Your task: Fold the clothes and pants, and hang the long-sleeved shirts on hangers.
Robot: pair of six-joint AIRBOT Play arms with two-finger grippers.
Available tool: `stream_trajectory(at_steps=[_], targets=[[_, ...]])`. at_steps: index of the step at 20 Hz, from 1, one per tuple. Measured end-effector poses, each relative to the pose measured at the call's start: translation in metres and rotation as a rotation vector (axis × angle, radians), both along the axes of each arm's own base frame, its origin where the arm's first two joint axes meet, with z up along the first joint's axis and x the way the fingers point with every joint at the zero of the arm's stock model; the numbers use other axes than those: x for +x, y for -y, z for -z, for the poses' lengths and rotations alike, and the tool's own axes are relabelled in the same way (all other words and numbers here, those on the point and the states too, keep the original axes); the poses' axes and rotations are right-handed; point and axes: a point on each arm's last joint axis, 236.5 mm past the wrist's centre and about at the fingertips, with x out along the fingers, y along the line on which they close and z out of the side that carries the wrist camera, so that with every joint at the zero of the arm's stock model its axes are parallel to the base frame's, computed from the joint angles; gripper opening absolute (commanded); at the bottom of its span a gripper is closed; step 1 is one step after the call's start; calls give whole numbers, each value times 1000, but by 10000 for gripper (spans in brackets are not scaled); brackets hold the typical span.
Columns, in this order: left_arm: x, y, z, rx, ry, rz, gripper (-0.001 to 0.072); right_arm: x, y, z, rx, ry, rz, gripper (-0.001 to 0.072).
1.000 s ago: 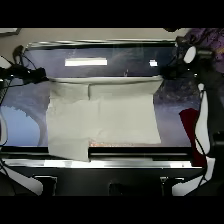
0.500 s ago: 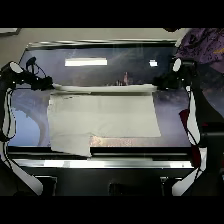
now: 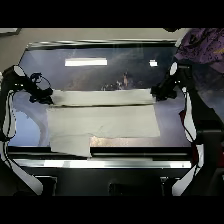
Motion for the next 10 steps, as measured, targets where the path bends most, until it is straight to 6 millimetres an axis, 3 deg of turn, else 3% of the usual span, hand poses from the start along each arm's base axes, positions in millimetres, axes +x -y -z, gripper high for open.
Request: stream_trajectory(at_steps=[4, 5, 6, 7, 8, 9, 10], targets=[[-7, -2, 6, 5, -42, -7, 29, -6, -8, 16, 14, -51, -7, 32], [-8, -2, 8, 5, -49, -8, 45, -8, -11, 20, 16, -62, -12, 33], [-9, -2, 9, 5, -51, -8, 112, -9, -14, 22, 17, -70, -19, 49], [-9, -2, 9, 5, -53, -8, 132, -11, -17, 24, 18, -77, -24, 182], [-9, -3, 9, 8, -53, -9, 216, -12, -19, 25, 19, -83, -28, 256], [-8, -5, 8, 17, -49, -13, 484, -15, -19, 25, 15, -95, -33, 256], [-6, -6, 4, 19, -37, -16, 701, -18, -20, 23, 16, -107, -38, 258]])
